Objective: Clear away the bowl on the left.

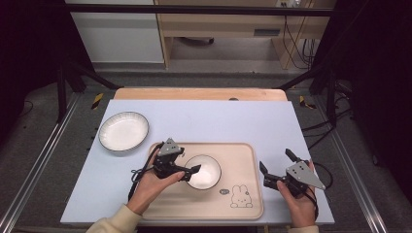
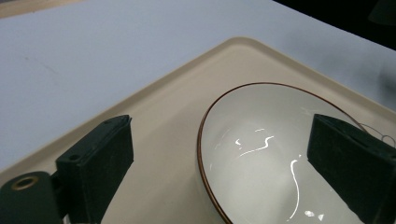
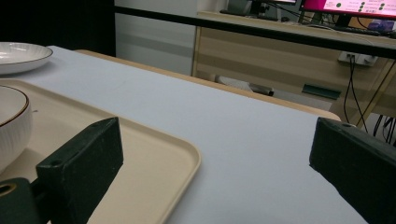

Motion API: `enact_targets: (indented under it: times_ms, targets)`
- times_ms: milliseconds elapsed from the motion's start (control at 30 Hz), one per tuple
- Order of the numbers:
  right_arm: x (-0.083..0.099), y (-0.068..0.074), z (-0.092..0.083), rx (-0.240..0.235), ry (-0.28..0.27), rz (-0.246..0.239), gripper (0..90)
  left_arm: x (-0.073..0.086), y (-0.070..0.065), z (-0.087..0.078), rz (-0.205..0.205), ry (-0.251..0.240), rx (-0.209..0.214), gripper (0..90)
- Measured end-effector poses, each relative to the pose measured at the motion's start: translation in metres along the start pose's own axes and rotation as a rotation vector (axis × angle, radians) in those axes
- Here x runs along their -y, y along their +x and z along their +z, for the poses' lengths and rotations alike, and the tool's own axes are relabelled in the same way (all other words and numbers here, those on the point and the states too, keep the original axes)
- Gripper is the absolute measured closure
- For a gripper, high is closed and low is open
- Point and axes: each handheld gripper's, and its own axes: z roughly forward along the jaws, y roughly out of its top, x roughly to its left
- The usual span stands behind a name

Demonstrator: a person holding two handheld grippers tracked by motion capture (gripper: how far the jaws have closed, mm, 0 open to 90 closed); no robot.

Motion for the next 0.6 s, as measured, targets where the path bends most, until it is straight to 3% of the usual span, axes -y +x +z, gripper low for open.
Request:
enact_targets:
  times_ms: [233,600]
  targets:
    - [-0.001,-0.001,-0.001,0.009,-0.004,0.008,2.9,-0.002,0.0,-0.009,0.027,-0.024,0.003,5.7]
    - [-0.001,-0.004,-0.004,0.019,-0.012,0.018,2.9,-0.003,0.004,-0.021,0.028,-0.06,-0.002,5.4]
